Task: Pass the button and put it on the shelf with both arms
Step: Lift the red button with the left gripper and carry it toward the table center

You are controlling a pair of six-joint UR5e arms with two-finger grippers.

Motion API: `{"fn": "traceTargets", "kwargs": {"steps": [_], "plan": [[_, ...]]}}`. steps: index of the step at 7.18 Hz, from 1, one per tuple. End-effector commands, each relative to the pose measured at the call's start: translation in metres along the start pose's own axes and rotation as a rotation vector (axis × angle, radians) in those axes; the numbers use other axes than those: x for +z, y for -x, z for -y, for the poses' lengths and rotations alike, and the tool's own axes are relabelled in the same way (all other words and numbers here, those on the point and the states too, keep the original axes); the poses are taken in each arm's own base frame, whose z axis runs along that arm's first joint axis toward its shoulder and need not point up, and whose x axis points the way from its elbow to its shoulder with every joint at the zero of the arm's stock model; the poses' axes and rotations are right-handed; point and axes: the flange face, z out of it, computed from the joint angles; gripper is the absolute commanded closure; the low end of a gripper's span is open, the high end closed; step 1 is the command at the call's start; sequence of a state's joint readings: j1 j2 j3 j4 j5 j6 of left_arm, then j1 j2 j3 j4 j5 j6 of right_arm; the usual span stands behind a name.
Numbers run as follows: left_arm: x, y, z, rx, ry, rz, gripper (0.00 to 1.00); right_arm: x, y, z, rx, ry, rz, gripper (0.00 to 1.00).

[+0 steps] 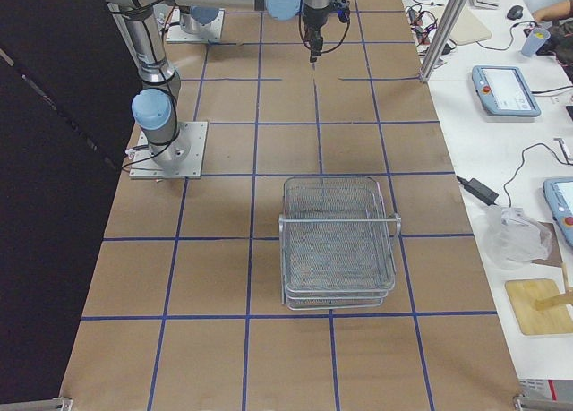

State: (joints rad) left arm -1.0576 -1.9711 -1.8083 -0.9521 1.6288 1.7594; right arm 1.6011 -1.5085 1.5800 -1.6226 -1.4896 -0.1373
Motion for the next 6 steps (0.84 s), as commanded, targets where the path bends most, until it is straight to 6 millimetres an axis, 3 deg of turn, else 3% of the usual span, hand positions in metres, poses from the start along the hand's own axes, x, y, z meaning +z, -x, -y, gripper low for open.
{"fn": "traceTargets", "kwargs": {"steps": [1, 4, 5, 6], "plan": [[-0.048, -0.02, 0.085, 0.126, -0.073, -0.038, 1.0, -0.001, -0.002, 0.003, -0.003, -0.002, -0.008, 0.0], [-0.078, -0.067, 0.228, 0.326, -0.292, -0.024, 1.0, 0.005, -0.016, 0.01, -0.016, 0.005, -0.003, 0.0], [-0.091, -0.093, 0.281, 0.366, -0.37, -0.026, 1.0, 0.008, -0.019, 0.01, -0.014, 0.009, -0.004, 0.0], [-0.102, -0.121, 0.332, 0.302, -0.444, -0.045, 1.0, 0.006, -0.022, 0.011, -0.043, 0.004, 0.005, 0.0]]}}
